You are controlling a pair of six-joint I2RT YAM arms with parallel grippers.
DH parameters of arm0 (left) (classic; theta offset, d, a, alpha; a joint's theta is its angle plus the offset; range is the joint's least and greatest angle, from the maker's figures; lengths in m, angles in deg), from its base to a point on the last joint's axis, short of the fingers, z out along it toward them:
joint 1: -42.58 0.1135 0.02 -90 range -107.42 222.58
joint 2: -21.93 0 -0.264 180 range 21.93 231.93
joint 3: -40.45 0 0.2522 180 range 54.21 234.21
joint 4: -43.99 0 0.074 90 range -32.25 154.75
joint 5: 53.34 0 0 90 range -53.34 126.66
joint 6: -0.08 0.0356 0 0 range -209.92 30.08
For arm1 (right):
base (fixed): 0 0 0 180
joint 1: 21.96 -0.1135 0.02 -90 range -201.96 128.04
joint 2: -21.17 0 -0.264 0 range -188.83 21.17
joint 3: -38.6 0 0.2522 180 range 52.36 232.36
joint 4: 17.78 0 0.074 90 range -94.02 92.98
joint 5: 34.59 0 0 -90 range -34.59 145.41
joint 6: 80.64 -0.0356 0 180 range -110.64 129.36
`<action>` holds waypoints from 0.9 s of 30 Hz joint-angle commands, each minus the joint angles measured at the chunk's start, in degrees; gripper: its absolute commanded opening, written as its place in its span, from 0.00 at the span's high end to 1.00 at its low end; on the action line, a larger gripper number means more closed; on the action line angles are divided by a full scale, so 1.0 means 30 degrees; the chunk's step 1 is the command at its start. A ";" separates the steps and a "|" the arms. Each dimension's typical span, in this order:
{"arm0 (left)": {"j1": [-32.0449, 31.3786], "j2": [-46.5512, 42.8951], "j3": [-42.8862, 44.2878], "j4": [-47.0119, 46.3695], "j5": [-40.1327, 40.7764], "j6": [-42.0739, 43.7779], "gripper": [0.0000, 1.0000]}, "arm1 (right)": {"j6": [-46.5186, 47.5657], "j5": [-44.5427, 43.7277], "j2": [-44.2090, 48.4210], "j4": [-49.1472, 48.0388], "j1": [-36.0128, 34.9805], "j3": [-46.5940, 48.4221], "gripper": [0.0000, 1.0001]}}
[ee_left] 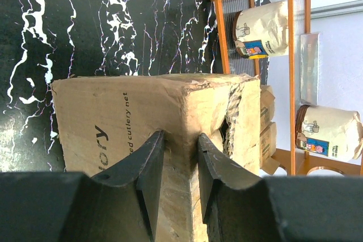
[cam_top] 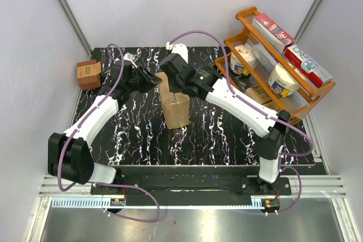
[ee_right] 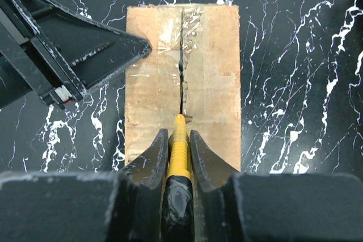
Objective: Unpack the express box
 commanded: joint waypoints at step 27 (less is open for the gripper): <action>-0.0344 0.0130 -0.0995 0.2397 0.1685 -0.0316 0.94 | -0.2344 0.2256 0.4537 0.0405 -0.0592 -0.3887 1.00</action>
